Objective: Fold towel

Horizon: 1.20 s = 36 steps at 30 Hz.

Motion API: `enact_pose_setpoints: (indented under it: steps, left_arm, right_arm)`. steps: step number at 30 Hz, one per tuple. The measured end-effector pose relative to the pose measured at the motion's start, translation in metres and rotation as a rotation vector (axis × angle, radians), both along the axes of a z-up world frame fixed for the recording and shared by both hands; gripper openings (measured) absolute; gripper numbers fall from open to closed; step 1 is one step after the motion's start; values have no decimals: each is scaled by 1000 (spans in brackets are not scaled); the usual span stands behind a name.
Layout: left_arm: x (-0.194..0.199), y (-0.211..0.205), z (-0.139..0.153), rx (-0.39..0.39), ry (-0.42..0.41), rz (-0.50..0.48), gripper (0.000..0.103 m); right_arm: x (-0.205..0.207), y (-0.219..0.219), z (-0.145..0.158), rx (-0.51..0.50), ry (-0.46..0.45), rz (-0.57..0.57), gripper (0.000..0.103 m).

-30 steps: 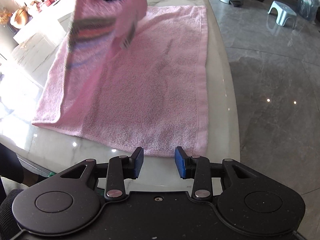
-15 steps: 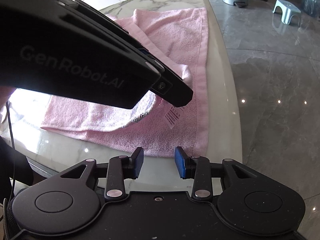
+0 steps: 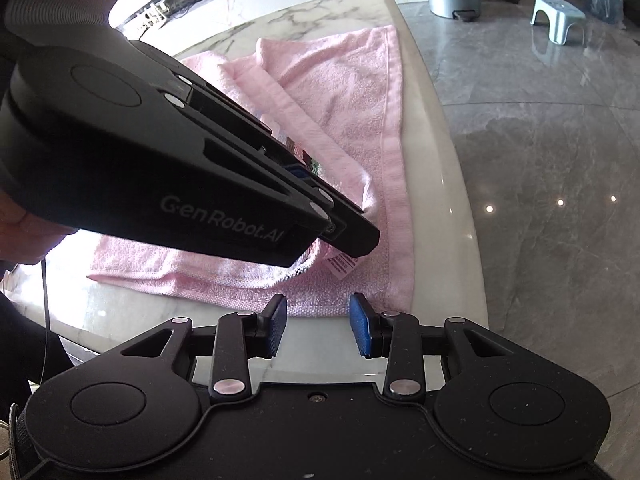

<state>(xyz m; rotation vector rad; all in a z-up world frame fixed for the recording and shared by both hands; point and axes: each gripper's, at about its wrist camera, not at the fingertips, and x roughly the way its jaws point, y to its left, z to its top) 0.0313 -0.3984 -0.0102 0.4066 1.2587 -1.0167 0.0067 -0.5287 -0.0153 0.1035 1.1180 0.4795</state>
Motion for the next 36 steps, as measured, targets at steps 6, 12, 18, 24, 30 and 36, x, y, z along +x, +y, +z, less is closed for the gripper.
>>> enact_pose_setpoints:
  steps: [6, 12, 18, 24, 30, 36]
  left_arm:
    - [3, -1, -9, -8, 54, 5, 13]
    - [7, 7, -12, -31, 102, 56, 37]
    - [7, 33, 9, -60, 37, 82, 39]
    - [-1, 92, 24, -32, -55, 141, 39]
    - [-15, 165, 22, 45, -128, 218, 39]
    - [-23, 236, 2, 109, -116, 327, 39]
  right_arm:
    - [-1, -3, -1, 26, -10, -26, 34]
    - [-4, -6, -1, 49, -9, -59, 35]
    - [-7, -14, 13, 50, -20, -103, 35]
    - [1, -19, 21, 1, -21, -160, 36]
    - [13, -20, 14, -19, 10, -204, 35]
    - [20, -15, 11, -49, 26, -224, 7]
